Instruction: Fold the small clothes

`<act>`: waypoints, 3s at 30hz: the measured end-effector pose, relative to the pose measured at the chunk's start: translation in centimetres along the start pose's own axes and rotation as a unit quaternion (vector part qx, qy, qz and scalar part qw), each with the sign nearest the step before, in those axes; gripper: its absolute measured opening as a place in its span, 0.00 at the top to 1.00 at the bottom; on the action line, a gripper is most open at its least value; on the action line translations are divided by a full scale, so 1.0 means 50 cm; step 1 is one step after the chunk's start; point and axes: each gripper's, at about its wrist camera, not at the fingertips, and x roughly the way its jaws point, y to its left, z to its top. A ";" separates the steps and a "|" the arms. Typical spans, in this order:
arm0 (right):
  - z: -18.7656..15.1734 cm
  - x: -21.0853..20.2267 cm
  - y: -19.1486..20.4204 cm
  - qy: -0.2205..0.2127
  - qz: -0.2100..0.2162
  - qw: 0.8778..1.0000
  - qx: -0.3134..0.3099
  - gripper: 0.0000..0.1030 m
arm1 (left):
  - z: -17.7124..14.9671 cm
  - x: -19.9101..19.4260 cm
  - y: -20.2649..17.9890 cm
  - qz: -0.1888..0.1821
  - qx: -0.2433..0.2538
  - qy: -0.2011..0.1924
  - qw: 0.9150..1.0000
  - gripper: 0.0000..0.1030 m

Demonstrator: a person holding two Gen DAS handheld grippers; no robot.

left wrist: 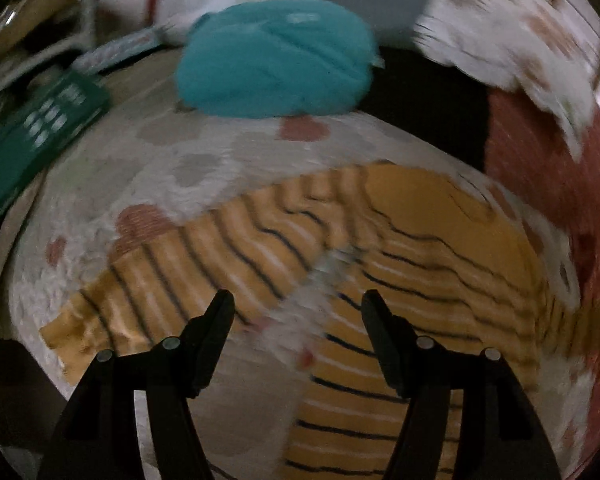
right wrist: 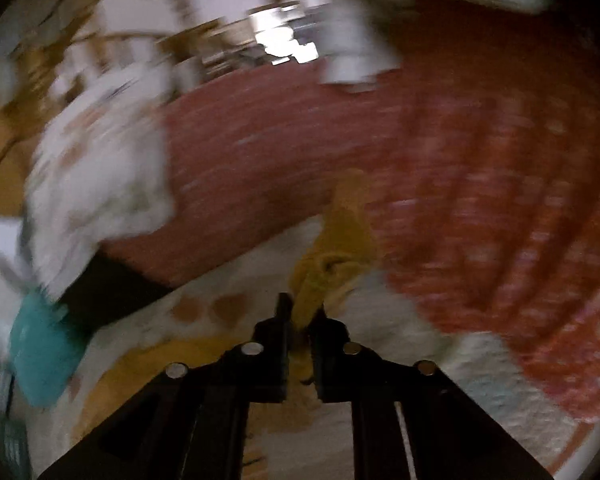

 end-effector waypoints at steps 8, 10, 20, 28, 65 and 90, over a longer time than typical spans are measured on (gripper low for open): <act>-0.255 0.159 0.446 0.145 0.157 0.964 -0.158 0.94 | 0.031 0.008 0.156 0.000 -0.119 0.012 0.993 0.36; -0.317 0.184 0.539 0.166 0.179 0.950 -0.192 0.94 | 0.034 0.015 0.175 -0.003 -0.132 0.017 0.991 0.36; -0.531 0.363 0.783 0.259 0.183 0.912 -0.261 0.91 | 0.046 0.032 0.188 -0.014 -0.134 0.024 0.991 0.37; -0.525 0.358 0.796 0.289 0.235 0.892 -0.257 0.66 | 0.047 0.042 0.178 -0.025 -0.135 0.034 0.990 0.36; -0.259 0.325 0.217 0.153 -0.010 0.981 -0.119 0.61 | 0.046 0.059 0.201 0.066 -0.153 0.030 0.986 0.36; -1.025 -0.131 0.959 0.174 0.400 0.690 -0.578 0.37 | -0.055 -0.192 0.718 0.200 -0.474 -0.103 0.851 0.36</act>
